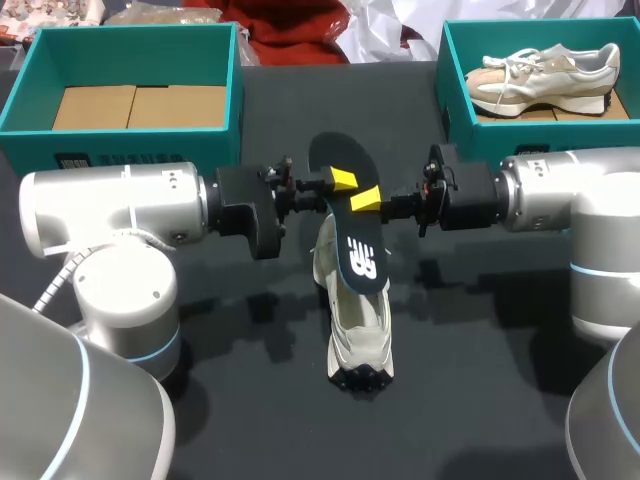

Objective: Take the shoe out of the shoebox, open the shoe tongue, remove and reinsert the insole, then place the shoe into the shoebox

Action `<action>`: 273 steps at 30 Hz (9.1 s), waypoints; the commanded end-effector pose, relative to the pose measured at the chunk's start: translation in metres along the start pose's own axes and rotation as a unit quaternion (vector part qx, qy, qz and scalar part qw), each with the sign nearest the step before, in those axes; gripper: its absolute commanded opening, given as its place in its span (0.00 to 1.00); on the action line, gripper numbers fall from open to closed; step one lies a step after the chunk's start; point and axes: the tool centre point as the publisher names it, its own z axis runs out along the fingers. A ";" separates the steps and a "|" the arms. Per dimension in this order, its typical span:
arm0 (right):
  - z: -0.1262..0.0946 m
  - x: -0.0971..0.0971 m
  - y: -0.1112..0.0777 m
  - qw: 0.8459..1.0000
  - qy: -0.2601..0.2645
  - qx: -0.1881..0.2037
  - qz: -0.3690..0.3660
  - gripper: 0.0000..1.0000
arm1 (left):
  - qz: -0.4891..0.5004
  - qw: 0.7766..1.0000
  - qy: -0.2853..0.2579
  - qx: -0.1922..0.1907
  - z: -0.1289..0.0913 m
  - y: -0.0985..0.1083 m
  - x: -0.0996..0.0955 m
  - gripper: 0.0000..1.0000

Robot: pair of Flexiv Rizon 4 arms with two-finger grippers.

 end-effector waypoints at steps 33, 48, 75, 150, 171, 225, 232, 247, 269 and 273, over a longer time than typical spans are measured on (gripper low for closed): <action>-0.032 -0.003 -0.012 0.999 -0.001 0.032 -0.044 1.00 | 0.001 1.000 -0.003 -0.002 -0.014 -0.010 0.001 0.00; -0.044 -0.004 -0.016 0.997 0.005 0.038 -0.073 1.00 | -0.040 0.999 -0.002 -0.017 -0.045 -0.032 -0.006 0.00; -0.090 -0.008 -0.059 0.882 -0.147 0.193 -0.405 1.00 | -0.222 0.971 -0.019 0.090 -0.048 -0.070 -0.031 0.00; -0.118 -0.099 -0.124 0.684 -0.343 0.314 -0.562 1.00 | -0.531 0.838 0.003 0.127 -0.021 -0.150 -0.023 0.00; -0.102 -0.140 -0.118 0.683 -0.346 0.306 -0.566 1.00 | -0.512 0.849 0.030 0.126 -0.028 -0.154 -0.014 0.00; -0.065 -0.135 -0.091 0.678 -0.375 0.295 -0.559 1.00 | -0.509 0.846 0.060 0.149 -0.029 -0.157 0.001 0.00; -0.065 -0.135 -0.091 0.678 -0.375 0.295 -0.559 1.00 | -0.509 0.846 0.060 0.149 -0.029 -0.157 0.001 0.00; -0.065 -0.135 -0.091 0.678 -0.375 0.295 -0.559 1.00 | -0.486 0.854 0.063 0.172 -0.004 -0.160 0.014 0.00; -0.065 -0.135 -0.091 0.678 -0.375 0.295 -0.559 1.00 | -0.483 0.857 0.030 0.175 -0.001 -0.172 0.026 0.00; -0.065 -0.135 -0.091 0.678 -0.375 0.295 -0.559 1.00 | -0.481 0.859 0.035 0.171 0.000 -0.175 0.026 0.00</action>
